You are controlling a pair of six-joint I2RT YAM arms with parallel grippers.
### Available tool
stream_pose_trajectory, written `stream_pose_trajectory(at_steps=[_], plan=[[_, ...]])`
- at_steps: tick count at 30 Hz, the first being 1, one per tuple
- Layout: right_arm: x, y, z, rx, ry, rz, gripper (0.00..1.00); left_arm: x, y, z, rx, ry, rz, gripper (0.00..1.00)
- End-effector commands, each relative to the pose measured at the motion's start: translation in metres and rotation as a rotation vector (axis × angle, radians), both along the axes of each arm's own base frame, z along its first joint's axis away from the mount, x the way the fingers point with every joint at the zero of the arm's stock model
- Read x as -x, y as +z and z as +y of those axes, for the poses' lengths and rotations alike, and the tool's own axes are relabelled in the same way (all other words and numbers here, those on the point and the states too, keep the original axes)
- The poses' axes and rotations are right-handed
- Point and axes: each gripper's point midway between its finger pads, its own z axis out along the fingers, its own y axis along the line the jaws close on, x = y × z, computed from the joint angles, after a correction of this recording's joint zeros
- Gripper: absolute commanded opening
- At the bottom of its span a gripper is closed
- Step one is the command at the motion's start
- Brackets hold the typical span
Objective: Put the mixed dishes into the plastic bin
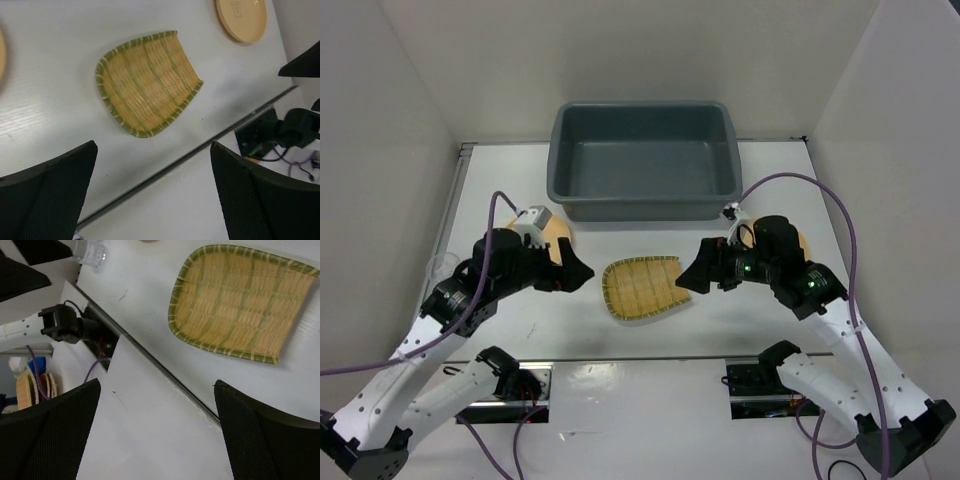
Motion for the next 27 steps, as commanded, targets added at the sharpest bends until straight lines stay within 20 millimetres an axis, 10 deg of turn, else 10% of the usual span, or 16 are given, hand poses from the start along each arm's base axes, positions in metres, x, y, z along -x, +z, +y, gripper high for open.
stream_pose_trajectory(at_steps=[1,6,10,14,19,23,27], plan=[[-0.009,0.01,-0.014,0.047,-0.101,-0.052,0.98,-0.011,0.052,0.026,-0.009,0.1,-0.244,1.0],[-0.039,0.062,-0.058,0.037,-0.424,-0.249,0.98,0.015,0.132,0.124,-0.089,0.414,-0.732,1.0],[-0.048,0.093,-0.098,0.072,-0.595,-0.452,0.98,0.049,0.143,0.169,-0.072,0.553,-1.025,1.0],[-0.047,0.112,-0.131,0.162,-0.694,-0.6,0.98,0.047,0.122,0.154,-0.138,0.439,-0.955,1.0],[-0.028,0.134,-0.169,0.244,-0.803,-0.689,0.98,0.084,0.152,0.187,0.004,0.576,-1.019,1.0],[-0.009,0.131,-0.193,0.228,-0.886,-0.779,0.98,0.079,0.123,0.205,0.009,0.701,-0.868,1.0],[0.007,0.123,-0.211,0.13,-0.987,-0.913,0.98,0.064,0.121,0.166,-0.093,0.484,-0.995,1.0]])
